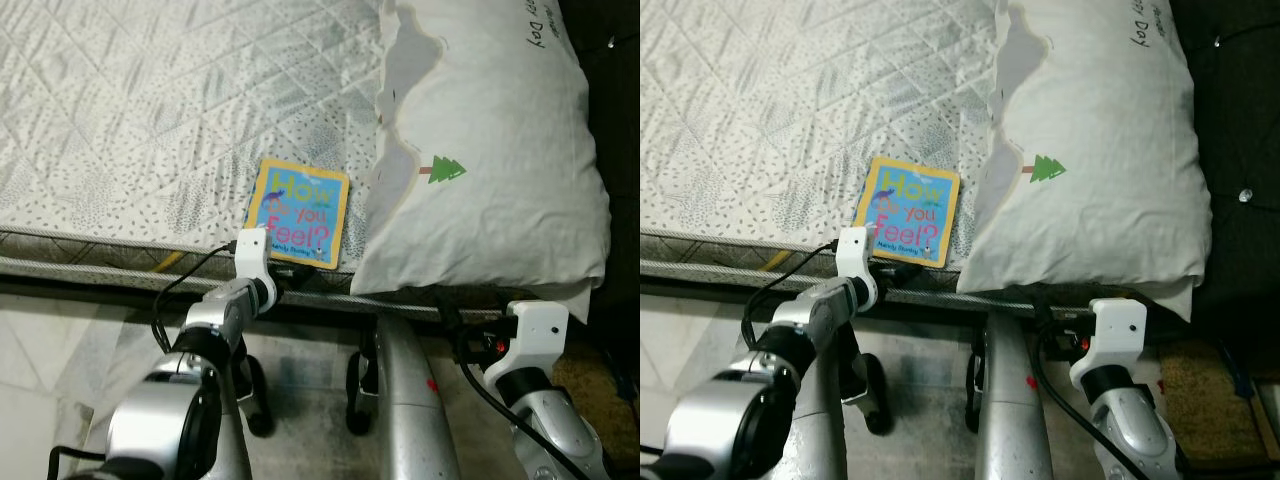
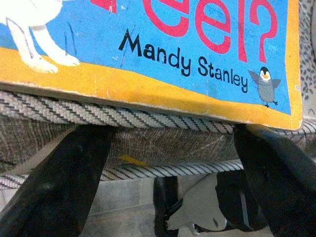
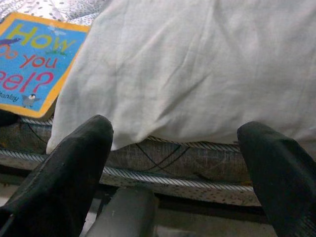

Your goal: Clean up the room

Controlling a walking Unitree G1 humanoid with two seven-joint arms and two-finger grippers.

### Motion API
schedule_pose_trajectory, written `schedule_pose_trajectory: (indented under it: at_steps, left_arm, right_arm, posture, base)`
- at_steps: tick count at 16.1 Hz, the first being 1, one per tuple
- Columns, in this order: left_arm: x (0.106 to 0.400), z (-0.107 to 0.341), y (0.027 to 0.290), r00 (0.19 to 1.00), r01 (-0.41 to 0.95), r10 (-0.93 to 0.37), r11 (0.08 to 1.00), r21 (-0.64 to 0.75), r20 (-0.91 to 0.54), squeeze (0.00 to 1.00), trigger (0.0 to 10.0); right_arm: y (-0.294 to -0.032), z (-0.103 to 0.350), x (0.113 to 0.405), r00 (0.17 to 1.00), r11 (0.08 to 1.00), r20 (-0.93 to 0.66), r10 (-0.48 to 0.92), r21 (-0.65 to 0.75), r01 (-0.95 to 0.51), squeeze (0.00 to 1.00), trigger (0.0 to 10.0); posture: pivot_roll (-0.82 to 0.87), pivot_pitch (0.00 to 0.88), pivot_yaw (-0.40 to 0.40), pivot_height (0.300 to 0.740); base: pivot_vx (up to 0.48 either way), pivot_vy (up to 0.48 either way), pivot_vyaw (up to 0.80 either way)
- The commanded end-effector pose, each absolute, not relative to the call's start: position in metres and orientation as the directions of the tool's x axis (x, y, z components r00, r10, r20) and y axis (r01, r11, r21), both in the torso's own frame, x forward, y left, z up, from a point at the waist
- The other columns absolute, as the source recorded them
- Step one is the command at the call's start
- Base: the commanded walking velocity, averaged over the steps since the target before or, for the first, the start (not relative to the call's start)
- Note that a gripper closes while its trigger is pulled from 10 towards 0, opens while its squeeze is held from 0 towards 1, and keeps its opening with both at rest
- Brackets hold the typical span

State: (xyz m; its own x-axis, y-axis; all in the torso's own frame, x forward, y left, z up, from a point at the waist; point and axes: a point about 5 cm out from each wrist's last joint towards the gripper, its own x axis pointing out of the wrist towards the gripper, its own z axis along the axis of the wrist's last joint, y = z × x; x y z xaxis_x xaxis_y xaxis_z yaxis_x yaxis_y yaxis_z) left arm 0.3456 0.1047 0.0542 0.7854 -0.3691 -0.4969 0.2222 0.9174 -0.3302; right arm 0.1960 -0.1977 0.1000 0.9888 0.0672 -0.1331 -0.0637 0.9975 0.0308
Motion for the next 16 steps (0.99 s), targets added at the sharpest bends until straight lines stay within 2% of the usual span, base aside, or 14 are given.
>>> schedule_pose_trajectory:
  at_steps: [1,11,15,16]
  left_arm:
    - [0.348,0.054,0.119,0.81,0.161,-0.301,0.939,-0.303,-0.504,0.67,10.0]
    - [0.362,0.071,0.114,0.837,0.154,-0.293,0.937,-0.315,-0.463,0.61,10.0]
    - [0.36,0.072,0.098,0.82,0.213,-0.355,0.917,-0.337,-0.448,0.59,10.0]
    - [0.357,0.069,0.092,0.806,0.24,-0.385,0.907,-0.347,-0.448,0.55,10.0]
  right_arm:
    - [-0.202,0.098,0.191,0.987,0.999,-0.155,0.047,0.021,-0.045,0.0,10.0]
    - [-0.202,0.098,0.194,0.987,0.999,-0.155,0.051,0.019,-0.048,0.0,10.0]
    - [-0.203,0.096,0.196,0.987,0.999,-0.153,0.048,0.018,-0.046,0.0,10.0]
    - [-0.202,0.097,0.198,0.988,0.999,-0.147,0.05,0.019,-0.047,0.0,10.0]
  posture:
    - [-0.22,0.364,-0.023,0.586]
    - [-0.22,0.354,-0.024,0.586]
    - [-0.22,0.334,-0.019,0.586]
    - [-0.22,0.327,-0.018,0.586]
  base:
    - [0.0,0.0,0.0]
    - [0.0,0.0,0.0]
    - [0.0,0.0,0.0]
    - [0.0,0.0,0.0]
